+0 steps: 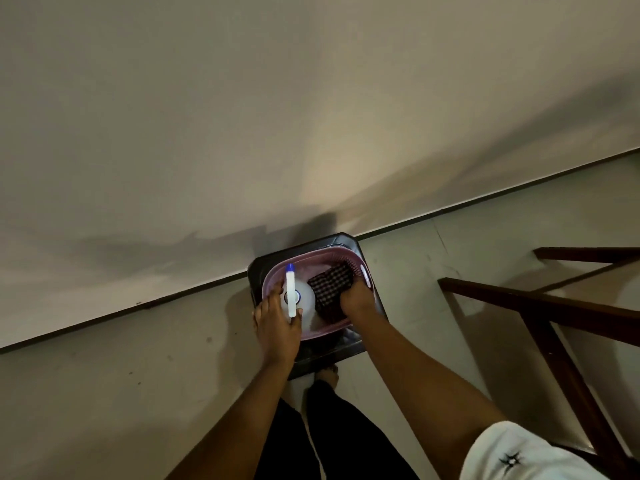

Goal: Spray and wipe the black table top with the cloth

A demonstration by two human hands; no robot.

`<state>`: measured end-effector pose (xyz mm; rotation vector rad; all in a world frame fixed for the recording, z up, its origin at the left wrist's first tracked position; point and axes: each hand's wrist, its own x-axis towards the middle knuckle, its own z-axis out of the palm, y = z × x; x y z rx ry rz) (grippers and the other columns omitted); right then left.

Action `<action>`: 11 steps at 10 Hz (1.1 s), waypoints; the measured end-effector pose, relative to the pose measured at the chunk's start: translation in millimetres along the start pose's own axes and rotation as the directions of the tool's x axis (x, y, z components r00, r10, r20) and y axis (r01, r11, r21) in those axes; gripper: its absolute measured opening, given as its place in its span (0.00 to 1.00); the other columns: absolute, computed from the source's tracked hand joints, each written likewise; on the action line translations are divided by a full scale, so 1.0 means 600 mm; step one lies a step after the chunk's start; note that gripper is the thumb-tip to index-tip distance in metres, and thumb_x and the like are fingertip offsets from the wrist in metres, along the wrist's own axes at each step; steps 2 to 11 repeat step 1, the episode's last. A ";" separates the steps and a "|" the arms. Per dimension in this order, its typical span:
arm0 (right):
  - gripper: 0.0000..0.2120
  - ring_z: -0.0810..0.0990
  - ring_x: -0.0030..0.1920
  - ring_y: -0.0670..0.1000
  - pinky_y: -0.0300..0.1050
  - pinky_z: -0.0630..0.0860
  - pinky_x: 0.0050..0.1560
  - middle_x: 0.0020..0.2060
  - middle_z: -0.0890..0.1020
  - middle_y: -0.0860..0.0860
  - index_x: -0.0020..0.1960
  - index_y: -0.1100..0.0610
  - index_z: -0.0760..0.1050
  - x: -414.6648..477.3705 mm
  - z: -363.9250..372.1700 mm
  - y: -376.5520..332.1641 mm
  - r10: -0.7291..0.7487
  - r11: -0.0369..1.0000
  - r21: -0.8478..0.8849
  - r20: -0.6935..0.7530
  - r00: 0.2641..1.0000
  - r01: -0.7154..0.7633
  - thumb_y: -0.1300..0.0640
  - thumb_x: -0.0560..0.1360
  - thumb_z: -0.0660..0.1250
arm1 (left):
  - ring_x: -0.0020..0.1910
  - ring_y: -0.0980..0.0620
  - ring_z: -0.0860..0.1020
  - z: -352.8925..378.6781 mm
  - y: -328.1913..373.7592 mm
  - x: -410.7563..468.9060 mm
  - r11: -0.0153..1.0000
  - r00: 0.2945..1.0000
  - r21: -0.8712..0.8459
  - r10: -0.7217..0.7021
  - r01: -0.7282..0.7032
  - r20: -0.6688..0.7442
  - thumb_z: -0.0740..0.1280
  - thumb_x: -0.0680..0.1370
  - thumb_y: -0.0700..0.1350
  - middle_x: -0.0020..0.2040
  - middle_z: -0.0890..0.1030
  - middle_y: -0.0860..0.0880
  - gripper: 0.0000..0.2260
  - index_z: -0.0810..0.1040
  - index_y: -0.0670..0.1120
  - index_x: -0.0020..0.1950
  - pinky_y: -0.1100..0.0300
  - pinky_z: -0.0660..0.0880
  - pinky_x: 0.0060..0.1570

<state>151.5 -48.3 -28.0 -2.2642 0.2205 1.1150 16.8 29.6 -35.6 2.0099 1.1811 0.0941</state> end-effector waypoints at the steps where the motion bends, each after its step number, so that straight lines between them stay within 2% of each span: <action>1: 0.17 0.75 0.61 0.60 0.55 0.72 0.64 0.63 0.76 0.59 0.68 0.59 0.69 -0.049 -0.018 0.013 -0.121 0.993 -0.003 -0.042 0.992 0.121 0.61 0.80 0.56 | 0.65 0.40 0.70 -0.024 0.011 -0.023 0.999 0.998 0.018 -0.046 0.045 0.041 0.73 0.71 0.41 0.66 0.74 0.42 0.29 0.69 0.46 0.71 0.43 0.69 0.64; 11: 0.17 0.75 0.61 0.60 0.55 0.72 0.64 0.63 0.76 0.59 0.68 0.59 0.69 -0.049 -0.018 0.013 -0.121 0.993 -0.003 -0.042 0.992 0.121 0.61 0.80 0.56 | 0.65 0.40 0.70 -0.024 0.011 -0.023 0.999 0.998 0.018 -0.046 0.045 0.041 0.73 0.71 0.41 0.66 0.74 0.42 0.29 0.69 0.46 0.71 0.43 0.69 0.64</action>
